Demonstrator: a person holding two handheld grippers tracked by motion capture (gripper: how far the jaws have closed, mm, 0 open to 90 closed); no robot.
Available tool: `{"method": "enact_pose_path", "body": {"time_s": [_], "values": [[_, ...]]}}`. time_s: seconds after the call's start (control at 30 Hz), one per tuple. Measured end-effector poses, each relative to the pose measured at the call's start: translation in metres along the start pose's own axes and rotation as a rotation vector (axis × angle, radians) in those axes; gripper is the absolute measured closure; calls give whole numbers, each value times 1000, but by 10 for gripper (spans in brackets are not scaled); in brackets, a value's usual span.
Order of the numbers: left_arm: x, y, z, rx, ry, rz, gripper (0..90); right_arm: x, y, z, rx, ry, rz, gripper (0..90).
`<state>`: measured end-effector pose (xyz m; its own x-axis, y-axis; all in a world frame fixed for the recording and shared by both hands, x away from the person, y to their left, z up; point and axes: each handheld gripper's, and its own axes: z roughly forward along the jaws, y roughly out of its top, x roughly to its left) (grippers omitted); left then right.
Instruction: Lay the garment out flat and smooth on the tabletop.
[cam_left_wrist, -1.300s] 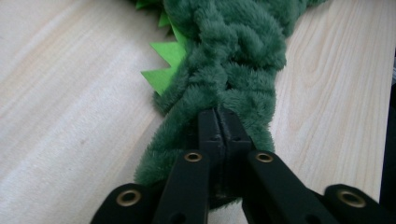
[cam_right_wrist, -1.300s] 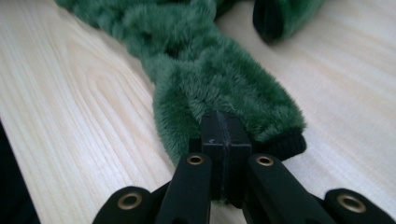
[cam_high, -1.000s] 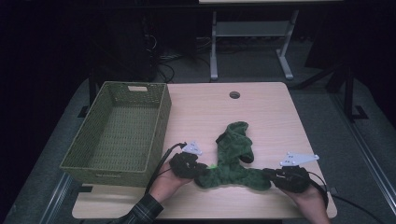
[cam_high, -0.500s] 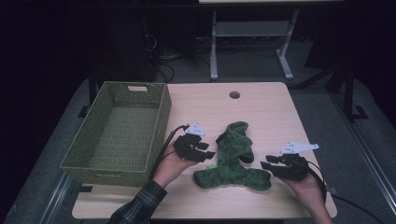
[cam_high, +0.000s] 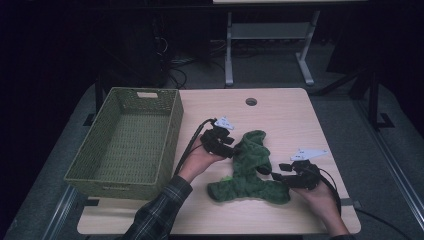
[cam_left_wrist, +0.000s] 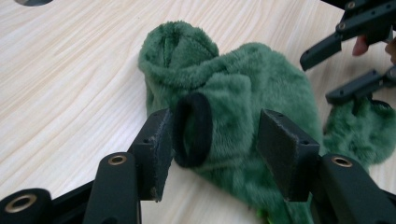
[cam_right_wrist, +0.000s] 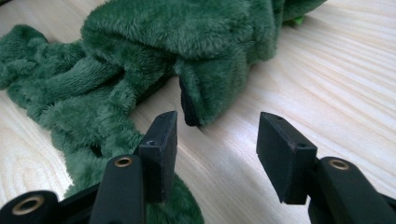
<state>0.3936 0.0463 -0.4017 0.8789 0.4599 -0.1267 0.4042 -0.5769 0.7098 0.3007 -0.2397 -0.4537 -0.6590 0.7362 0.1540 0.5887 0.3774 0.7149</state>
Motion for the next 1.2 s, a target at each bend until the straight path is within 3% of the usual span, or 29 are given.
{"method": "enact_pose_path", "body": {"time_s": [0.27, 0.33, 0.43, 0.47, 0.5, 0.63, 0.73, 0.87, 1.03, 1.17, 1.2], "values": [[4, 0, 20, 22, -33, -35, 467, -1, 5, 14, 11, 27, 2, 506], [4, -1, 22, 25, -36, -35, 553, -1, 5, 17, 20, 32, 0, 529], [4, -2, 23, 32, -54, -33, 762, -2, 6, 21, 26, 39, 4, 568], [4, -1, 23, 32, -59, -27, 762, -2, 6, 22, 34, 41, 6, 588], [4, -1, 23, 31, -63, -32, 846, -1, 6, 24, 41, 34, 4, 627], [2, 1, 17, 3, -71, -34, 863, -2, 6, 25, 50, 26, -2, 702], [-2, 4, 5, -43, -74, -45, 864, -2, 6, 23, 49, 8, -4, 807], [-5, 6, -12, -72, -52, -43, 866, -5, 11, 13, 36, -15, -12, 825], [-4, 2, -30, -98, -23, -59, 867, -10, 29, -10, -21, -31, -52, 832], [-1, -9, -43, -107, 11, -99, 867, -9, 49, -19, -48, -10, -85, 834], [1, -18, -46, -101, 29, -127, 867, -8, 54, -20, -51, -9, -99, 834]]}}
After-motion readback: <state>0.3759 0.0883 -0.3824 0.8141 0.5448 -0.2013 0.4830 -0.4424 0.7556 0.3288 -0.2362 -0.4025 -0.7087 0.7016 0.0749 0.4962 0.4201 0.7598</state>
